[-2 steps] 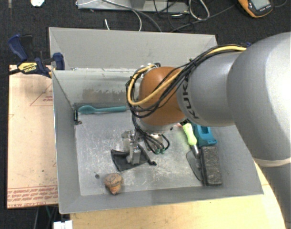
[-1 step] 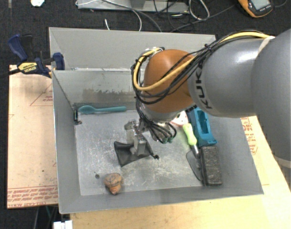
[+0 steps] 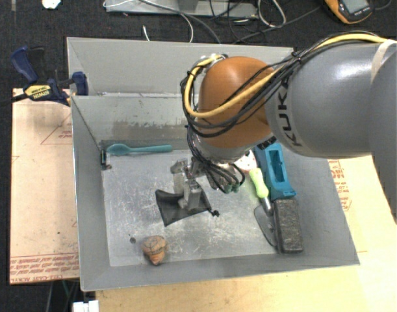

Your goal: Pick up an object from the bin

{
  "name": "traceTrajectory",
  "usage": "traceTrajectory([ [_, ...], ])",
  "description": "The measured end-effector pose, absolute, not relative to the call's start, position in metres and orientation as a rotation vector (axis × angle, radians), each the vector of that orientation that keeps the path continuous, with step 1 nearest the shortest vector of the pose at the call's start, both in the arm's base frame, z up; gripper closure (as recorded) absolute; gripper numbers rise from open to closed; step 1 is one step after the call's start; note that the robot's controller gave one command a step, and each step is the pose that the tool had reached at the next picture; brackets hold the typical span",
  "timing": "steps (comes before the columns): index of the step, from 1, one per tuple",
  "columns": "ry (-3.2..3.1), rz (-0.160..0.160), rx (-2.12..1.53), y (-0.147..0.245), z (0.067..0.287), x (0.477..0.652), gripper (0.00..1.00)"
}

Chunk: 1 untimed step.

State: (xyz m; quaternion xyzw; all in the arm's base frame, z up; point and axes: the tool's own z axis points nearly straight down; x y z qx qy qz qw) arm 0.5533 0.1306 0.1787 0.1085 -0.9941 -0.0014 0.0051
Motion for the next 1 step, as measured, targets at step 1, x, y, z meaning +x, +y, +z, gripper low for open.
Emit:
traceTrajectory([
  [1,-3.081,-0.005,0.59,0.1441,0.2168,0.5525,1.0],
])
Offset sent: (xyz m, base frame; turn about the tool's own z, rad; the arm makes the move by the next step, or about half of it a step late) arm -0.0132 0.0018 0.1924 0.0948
